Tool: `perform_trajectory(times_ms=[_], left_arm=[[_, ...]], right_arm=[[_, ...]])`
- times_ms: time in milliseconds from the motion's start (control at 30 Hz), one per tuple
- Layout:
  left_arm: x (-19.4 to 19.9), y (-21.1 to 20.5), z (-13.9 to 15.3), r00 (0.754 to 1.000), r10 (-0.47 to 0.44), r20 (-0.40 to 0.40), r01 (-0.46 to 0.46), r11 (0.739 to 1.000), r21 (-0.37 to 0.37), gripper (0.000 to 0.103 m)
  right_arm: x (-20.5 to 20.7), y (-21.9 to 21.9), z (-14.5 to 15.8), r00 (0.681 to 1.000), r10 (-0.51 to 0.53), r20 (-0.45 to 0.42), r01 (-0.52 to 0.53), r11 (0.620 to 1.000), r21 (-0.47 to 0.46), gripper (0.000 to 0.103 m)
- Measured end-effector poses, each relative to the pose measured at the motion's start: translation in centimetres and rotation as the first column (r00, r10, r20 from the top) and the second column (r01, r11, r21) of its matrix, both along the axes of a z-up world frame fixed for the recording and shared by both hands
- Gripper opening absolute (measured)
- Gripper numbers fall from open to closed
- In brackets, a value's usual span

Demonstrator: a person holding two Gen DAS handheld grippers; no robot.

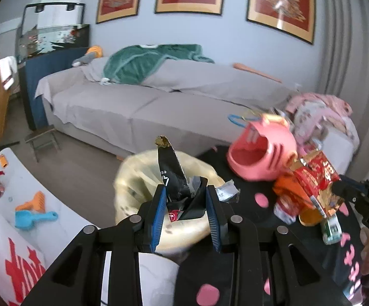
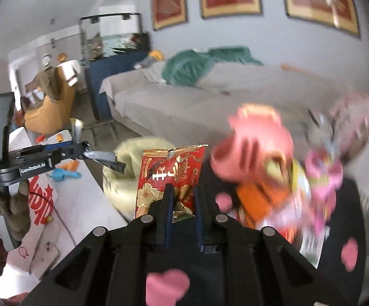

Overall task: Collect trash
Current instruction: 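Carry both wrappers to the yellow trash bag and release them inside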

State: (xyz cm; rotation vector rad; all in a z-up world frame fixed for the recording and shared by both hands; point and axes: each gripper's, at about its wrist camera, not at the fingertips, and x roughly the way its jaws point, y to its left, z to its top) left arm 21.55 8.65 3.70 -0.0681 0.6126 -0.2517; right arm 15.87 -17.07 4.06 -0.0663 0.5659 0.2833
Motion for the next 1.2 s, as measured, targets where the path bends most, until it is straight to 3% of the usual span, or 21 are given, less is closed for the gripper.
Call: perform_trajectory(times_ms=[133,267,533,600,700,800,967,1067,1200], left_arm=[[2.0,1.4,0.4,1.0,0.024,0.002,-0.024,0.999,-0.021,0.033],[4.6,2.4,-0.5,0.999,0.036,-0.026,-0.037,0.999,-0.039,0.033],[11.2,1.9,-6.6,0.986,0.03,-0.165,-0.038,0.998,-0.045,0.033],[12.9,1.7,-8.5,0.98,-0.005,-0.2,-0.013,0.996,-0.091,0.034],[15.4,1.8,-11.2,0.959,-0.082,-0.271,0.027,0.98,-0.199,0.044],[16.6,2.1,-12.7,0.95,-0.088,-0.301,0.018,0.973,-0.23,0.055],[16.3,4.3,-12.7,0.959,-0.063,-0.277,-0.019,0.958,-0.286,0.056],[15.4,6.8,-11.9,0.975,0.026,-0.221,-0.09,0.954,-0.285,0.057],[14.2,9.8,-11.5,0.972,0.141,-0.189,-0.191,0.941,-0.278,0.057]], right_arm=[[2.9,3.2,1.6,0.997,0.055,0.049,-0.053,0.998,-0.044,0.015],[6.6,5.0,1.5,0.996,0.079,0.043,-0.077,0.995,-0.058,0.015],[12.3,4.9,-1.2,0.998,0.06,-0.026,-0.062,0.994,-0.085,0.015],[13.6,4.5,-2.1,0.998,0.045,-0.052,-0.049,0.995,-0.083,0.015],[14.9,3.9,-3.4,0.996,0.028,-0.088,-0.035,0.996,-0.086,0.015],[15.8,3.9,-4.6,0.993,0.022,-0.118,-0.033,0.995,-0.092,0.015],[17.6,5.7,-6.2,0.985,0.047,-0.165,-0.062,0.995,-0.084,0.015],[18.9,8.3,-7.4,0.973,0.103,-0.206,-0.118,0.991,-0.062,0.015],[20.8,12.6,-9.7,0.946,0.177,-0.271,-0.195,0.98,-0.042,0.015]])
